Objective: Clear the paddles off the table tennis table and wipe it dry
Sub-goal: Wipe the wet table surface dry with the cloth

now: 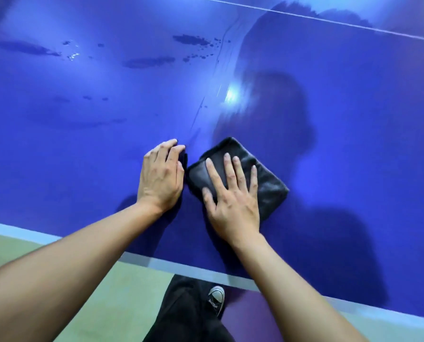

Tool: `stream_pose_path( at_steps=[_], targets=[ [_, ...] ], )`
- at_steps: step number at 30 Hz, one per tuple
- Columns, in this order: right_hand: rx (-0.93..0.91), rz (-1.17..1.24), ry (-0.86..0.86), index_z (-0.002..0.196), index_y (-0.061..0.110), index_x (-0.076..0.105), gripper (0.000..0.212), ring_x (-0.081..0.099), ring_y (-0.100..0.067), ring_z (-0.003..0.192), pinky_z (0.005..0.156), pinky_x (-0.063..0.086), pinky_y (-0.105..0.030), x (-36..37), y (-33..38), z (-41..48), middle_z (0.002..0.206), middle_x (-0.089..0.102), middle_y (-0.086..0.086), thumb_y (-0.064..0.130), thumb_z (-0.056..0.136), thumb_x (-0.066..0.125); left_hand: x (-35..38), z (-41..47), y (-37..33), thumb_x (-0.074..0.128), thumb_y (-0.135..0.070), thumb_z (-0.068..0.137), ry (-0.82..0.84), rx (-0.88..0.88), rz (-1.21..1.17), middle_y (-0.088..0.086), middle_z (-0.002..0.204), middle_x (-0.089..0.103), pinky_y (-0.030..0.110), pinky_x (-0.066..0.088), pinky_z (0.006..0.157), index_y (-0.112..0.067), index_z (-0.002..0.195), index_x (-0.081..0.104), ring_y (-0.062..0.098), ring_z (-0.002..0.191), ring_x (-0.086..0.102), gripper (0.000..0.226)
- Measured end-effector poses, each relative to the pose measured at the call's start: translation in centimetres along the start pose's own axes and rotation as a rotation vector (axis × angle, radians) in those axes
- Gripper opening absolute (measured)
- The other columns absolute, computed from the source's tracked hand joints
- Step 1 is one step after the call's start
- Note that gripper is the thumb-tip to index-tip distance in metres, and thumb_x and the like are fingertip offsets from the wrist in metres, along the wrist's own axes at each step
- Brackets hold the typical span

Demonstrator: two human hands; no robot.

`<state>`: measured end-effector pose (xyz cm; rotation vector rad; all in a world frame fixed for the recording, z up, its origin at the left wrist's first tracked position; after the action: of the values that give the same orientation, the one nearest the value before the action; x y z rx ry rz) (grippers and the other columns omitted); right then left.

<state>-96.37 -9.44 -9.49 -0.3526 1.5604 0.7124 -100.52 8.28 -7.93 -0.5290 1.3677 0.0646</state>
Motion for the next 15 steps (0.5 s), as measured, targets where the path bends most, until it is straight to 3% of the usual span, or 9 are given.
stream_pose_path(
  at_steps=[7,12,15],
  targets=[
    [-0.015,0.001,0.104,0.161,0.038,0.019,0.069,0.007,-0.022,0.158,0.123,0.013,-0.061,0.8,4.8,-8.2,0.17,0.012,-0.006,0.052,0.099,0.045,-2.3,0.2,1.6,0.035,-0.023,0.096,0.019,-0.036,0.009,0.012,0.135,0.058,0.041,0.036,0.105,-0.008,0.125,0.061,0.033,0.123,0.052,0.042],
    [-0.092,-0.012,0.108,0.161,0.041,0.017,0.069,0.01,-0.018,0.157,0.123,0.015,-0.059,0.9,3.1,-3.1,0.17,0.013,-0.001,0.055,0.099,0.044,-2.1,6.0,3.1,0.031,-0.026,0.096,0.048,-0.005,0.009,0.012,0.135,0.056,0.044,0.039,0.1,-0.008,0.126,0.06,0.035,0.118,0.052,0.045],
    [-0.019,-0.026,0.042,0.16,0.04,0.021,0.067,0.011,-0.017,0.157,0.124,0.013,-0.057,1.0,1.3,4.7,0.17,0.017,-0.001,0.054,0.099,0.043,-1.5,10.8,4.9,0.036,-0.022,0.096,0.024,0.063,0.036,0.014,0.135,0.056,0.045,0.039,0.101,-0.008,0.126,0.06,0.036,0.118,0.052,0.041]
  ],
)
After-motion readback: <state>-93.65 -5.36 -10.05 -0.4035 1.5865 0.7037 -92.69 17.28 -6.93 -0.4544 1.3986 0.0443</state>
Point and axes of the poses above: each hand's wrist, its own z-axis towards the middle knuckle, its own x-axis out of the palm, y = z × x, the point moved 4 cm from there along z, towards the middle knuckle
